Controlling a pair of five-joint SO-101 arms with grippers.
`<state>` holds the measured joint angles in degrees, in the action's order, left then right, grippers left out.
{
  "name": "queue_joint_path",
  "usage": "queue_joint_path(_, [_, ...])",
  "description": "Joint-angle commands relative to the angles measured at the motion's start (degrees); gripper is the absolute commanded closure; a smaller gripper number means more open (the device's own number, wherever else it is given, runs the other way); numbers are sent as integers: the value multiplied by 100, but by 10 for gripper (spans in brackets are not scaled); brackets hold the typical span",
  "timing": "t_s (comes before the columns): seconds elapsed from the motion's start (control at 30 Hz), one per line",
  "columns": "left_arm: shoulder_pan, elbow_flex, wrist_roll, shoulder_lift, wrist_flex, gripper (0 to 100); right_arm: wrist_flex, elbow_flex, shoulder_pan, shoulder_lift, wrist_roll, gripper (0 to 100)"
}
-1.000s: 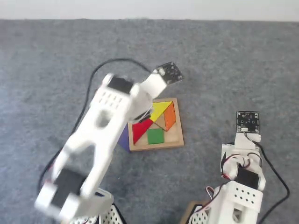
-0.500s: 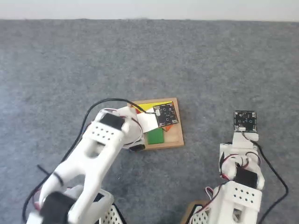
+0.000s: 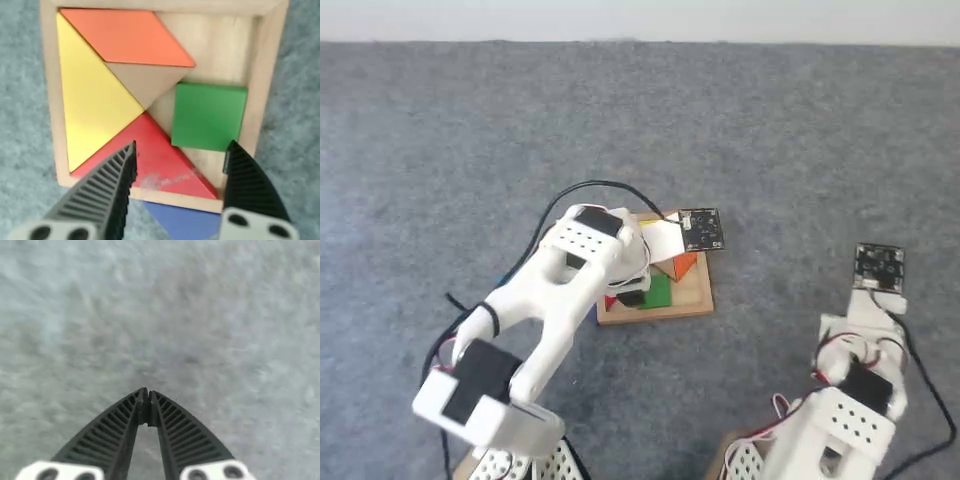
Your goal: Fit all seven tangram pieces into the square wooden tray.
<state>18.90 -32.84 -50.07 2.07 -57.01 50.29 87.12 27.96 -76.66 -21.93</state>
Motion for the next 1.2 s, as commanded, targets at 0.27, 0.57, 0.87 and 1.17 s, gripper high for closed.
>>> queue_joint_path(0.27, [202, 725, -79, 870, 387, 728, -338, 396, 514, -92, -756, 991])
queue_joint_path(0.57, [369, 1007, -88, 1160, -229, 726, -338, 404, 505, -92, -774, 991])
queue_joint_path(0.87, [343, 998, -105, 1178, -967, 728, -374, 413, 505, -92, -774, 991])
queue_joint_path(1.17, [334, 998, -360, 1213, -1002, 728, -391, 413, 505, -92, -774, 991])
